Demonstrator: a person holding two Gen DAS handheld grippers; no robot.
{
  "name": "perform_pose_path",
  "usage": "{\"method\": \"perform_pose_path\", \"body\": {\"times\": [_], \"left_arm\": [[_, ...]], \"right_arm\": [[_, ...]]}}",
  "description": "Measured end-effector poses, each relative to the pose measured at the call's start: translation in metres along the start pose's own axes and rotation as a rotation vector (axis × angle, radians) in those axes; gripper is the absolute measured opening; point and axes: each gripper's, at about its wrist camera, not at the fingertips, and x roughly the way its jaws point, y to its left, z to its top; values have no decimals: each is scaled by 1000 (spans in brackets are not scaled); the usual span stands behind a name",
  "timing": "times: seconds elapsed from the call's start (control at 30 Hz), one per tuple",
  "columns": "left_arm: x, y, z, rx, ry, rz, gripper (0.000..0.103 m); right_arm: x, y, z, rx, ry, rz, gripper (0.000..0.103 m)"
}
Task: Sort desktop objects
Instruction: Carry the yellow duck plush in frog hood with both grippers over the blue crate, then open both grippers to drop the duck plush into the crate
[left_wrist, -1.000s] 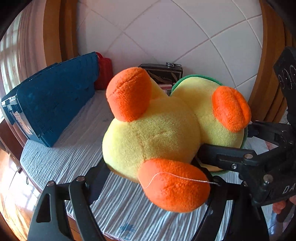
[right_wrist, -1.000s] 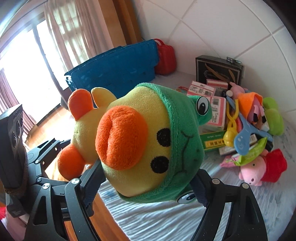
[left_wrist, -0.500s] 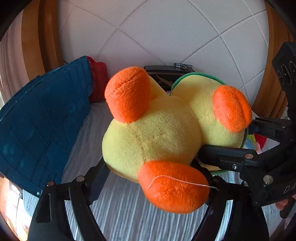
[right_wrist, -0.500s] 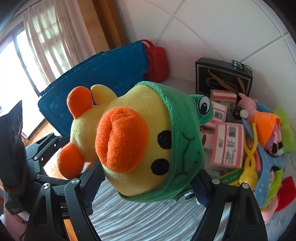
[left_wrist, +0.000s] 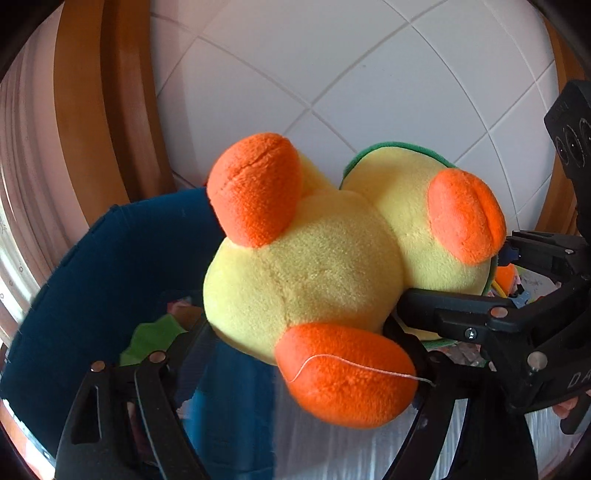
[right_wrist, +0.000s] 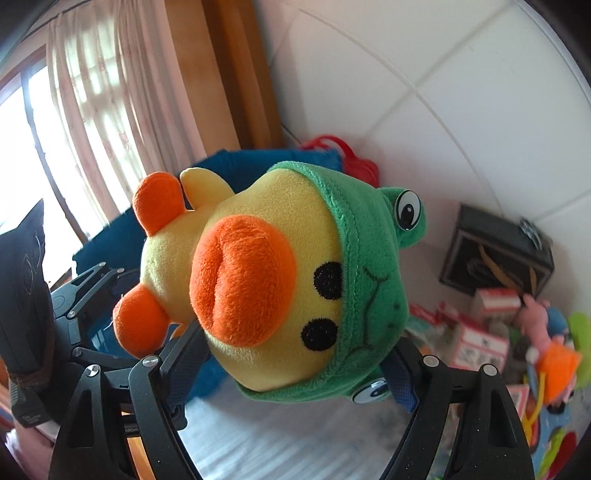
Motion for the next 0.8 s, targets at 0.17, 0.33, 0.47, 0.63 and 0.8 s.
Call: {"method": "perform_pose_path", "body": {"times": [0.17,0.33,0.47,0.63,0.8], "left_arm": [[1,115,36,19,23,17,84],[36,205,59,16,58,21,85],[83,245,69,47,117,84,85],[144,281,75,-27,190,42,85],[174,269,60,8,235,15,85]], "right_arm": [[50,74,65,18,-6,20,84],[114,121,114,46,20,2,84],[157,137,136,63,47,-17,84],[208,128,155,159,98,-80,78],[252,116,163,159,175,-212,78]]}}
